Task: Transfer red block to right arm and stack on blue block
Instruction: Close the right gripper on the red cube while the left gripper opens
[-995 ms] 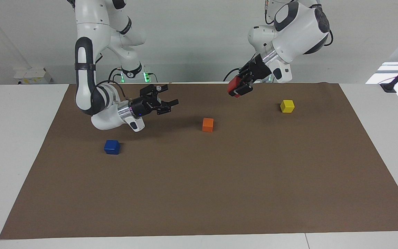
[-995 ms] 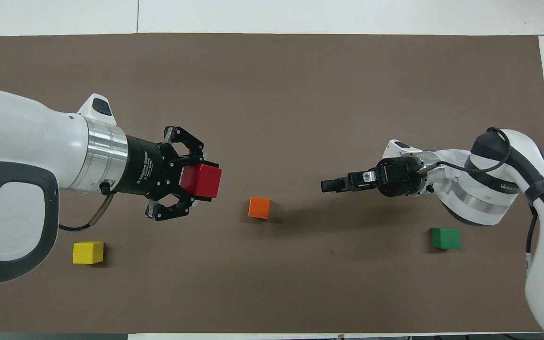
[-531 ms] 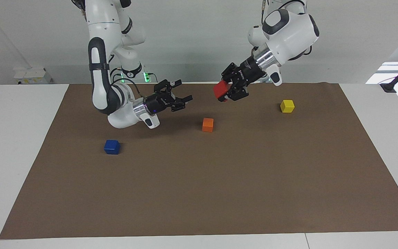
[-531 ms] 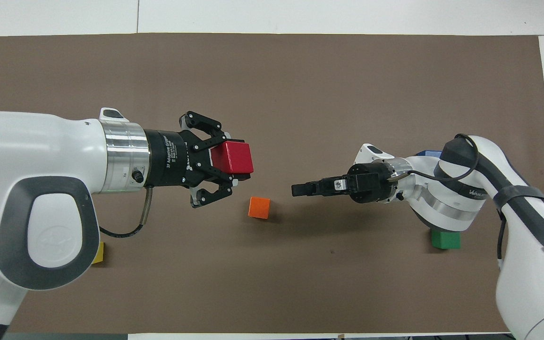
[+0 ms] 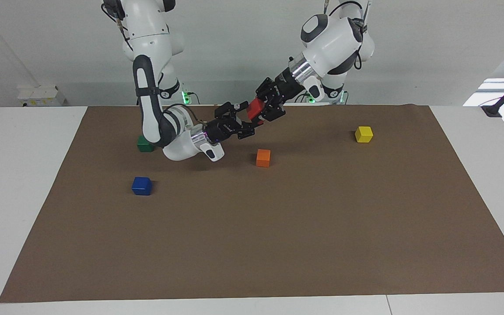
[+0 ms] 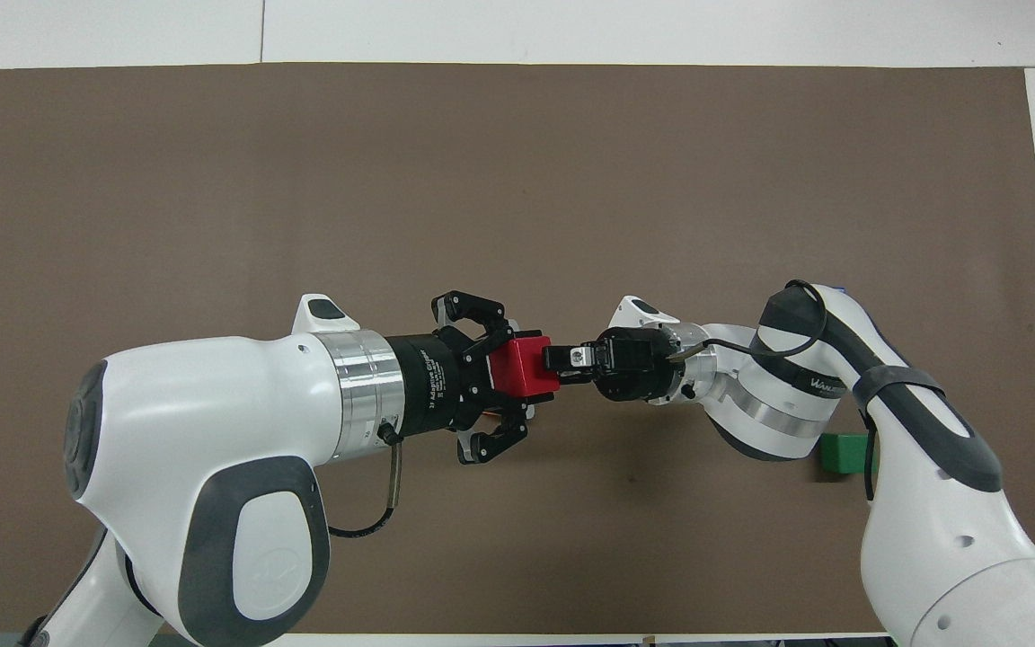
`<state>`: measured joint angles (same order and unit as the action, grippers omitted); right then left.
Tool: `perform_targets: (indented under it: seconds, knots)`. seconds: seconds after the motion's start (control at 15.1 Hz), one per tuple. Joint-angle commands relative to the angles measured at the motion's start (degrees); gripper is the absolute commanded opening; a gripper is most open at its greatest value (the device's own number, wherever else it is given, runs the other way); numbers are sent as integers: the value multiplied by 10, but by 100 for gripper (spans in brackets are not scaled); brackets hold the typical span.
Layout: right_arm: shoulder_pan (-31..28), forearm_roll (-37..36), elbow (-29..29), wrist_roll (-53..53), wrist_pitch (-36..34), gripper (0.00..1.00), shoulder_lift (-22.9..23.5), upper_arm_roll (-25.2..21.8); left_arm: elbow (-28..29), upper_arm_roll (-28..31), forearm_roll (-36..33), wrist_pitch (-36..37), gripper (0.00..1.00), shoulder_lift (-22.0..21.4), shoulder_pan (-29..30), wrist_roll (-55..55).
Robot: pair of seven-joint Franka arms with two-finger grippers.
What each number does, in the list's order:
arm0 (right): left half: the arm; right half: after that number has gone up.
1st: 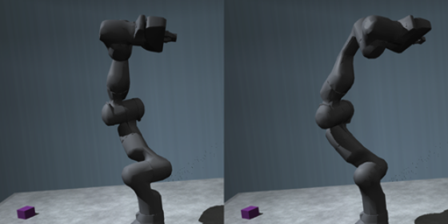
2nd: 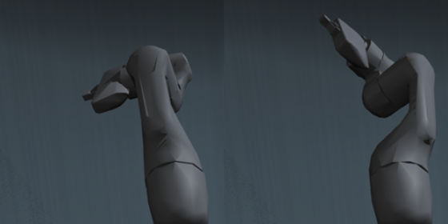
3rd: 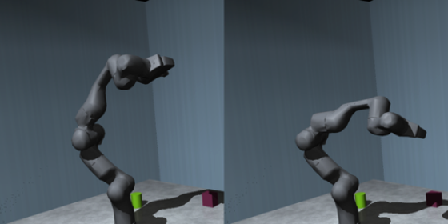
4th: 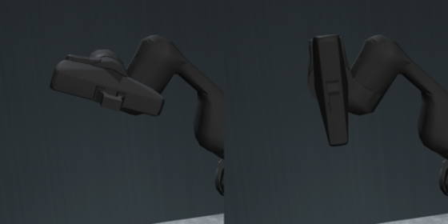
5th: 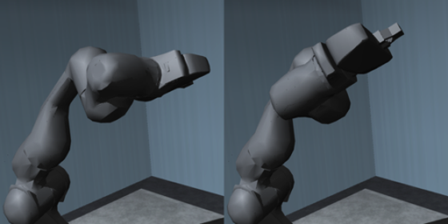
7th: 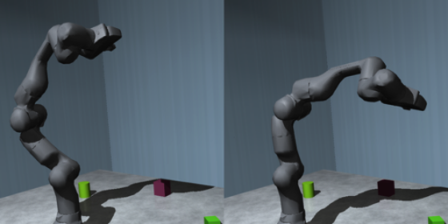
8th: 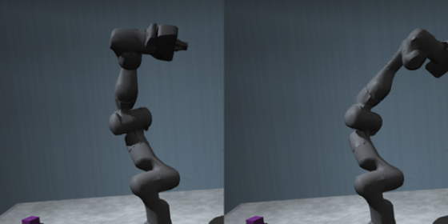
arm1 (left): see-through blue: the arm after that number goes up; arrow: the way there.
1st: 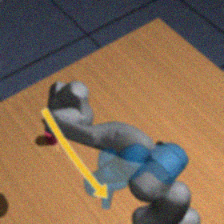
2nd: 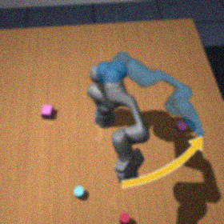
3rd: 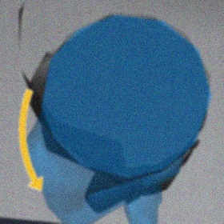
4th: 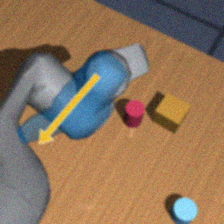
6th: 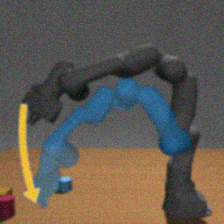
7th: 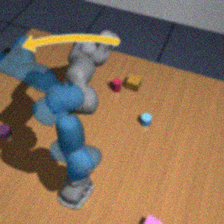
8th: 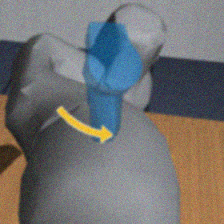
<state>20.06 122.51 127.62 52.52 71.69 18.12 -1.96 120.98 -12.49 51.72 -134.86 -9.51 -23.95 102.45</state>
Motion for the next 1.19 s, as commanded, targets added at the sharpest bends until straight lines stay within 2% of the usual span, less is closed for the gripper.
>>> perform_targets:
  seconds: [0.0, 0.13, 0.2, 0.27, 0.33, 0.8, 0.86, 0.93, 1.06, 1.13]
  knots:
    - [0, 13, 2, 5, -11, 100, 1, 4, 23, 8, 18, -10, 0, -24, -8, 4]
    - [0, 12, 4, 5, -11, 98, 0, 5, 27, 8, 18, -5, 0, -28, -8, 5]
    - [0, 13, 4, 4, -10, 82, 0, 6, 29, 8, 18, 0, 0, -29, -7, 5]
    - [0, 12, 4, 3, -9, 38, 0, 6, 32, 9, 18, 2, 0, -31, -7, 4]
    - [0, 13, 4, 3, -9, 0, 0, 6, 33, 9, 18, 2, 0, -32, -7, 3]
    - [0, 12, 3, 3, -9, 0, 0, 6, 32, 9, 16, 2, 0, -34, -7, -1]
    - [-1, 12, 3, 4, -9, 0, 0, 6, 31, 9, 16, 2, 73, -34, -7, -1]
    - [-1, 12, 2, 4, -9, 0, 0, 6, 30, 10, 14, 2, 100, -37, -1, -1]
    - [-1, 12, 1, 4, -9, 0, 0, 6, 23, 16, 9, 10, 100, -48, 32, 0]
    - [-1, 12, 0, 2, -8, 0, -3, 6, 23, 15, 8, 49, 100, -65, 69, -1]
